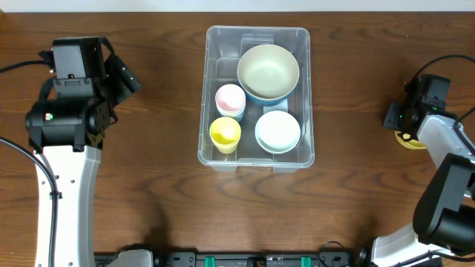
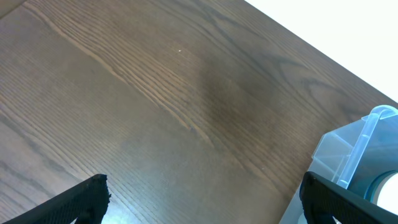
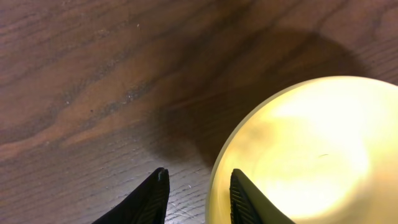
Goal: Pack container
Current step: 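Lower the right gripper and close it on the yellow bowl's rim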
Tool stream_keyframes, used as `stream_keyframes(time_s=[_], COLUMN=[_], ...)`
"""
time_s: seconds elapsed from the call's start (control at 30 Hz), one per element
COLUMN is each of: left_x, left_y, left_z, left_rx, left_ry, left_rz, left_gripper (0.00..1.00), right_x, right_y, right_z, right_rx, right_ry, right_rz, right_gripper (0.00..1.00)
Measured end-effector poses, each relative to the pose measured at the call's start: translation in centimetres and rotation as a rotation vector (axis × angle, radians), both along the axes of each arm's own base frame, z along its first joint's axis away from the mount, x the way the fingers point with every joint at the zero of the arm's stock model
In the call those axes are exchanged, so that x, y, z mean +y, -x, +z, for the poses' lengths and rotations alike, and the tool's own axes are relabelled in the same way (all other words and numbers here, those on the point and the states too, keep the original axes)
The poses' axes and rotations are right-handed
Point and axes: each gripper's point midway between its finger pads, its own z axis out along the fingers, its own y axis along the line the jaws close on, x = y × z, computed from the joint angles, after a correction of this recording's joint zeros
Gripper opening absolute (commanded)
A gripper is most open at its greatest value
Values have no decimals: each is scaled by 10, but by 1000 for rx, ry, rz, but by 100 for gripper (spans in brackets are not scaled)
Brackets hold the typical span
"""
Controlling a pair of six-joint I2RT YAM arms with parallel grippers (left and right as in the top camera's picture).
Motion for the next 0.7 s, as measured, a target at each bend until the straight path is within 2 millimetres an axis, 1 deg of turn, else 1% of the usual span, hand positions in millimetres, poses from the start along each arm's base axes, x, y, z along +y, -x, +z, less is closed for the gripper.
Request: stream_keyframes(time_s=[0.27,0.7], left_x=[0,0], left_y=[0,0], left_z=[0,0], left_rx=[0,0], left_ry=[0,0], left_rz=[0,0], left_gripper=[98,98], right_x=[1,0], right_y=[6,10], right_z=[-3,-4], right_rx=[29,45], right_ry=[-5,1], right_rz=[-3,-8], right_gripper=[29,32])
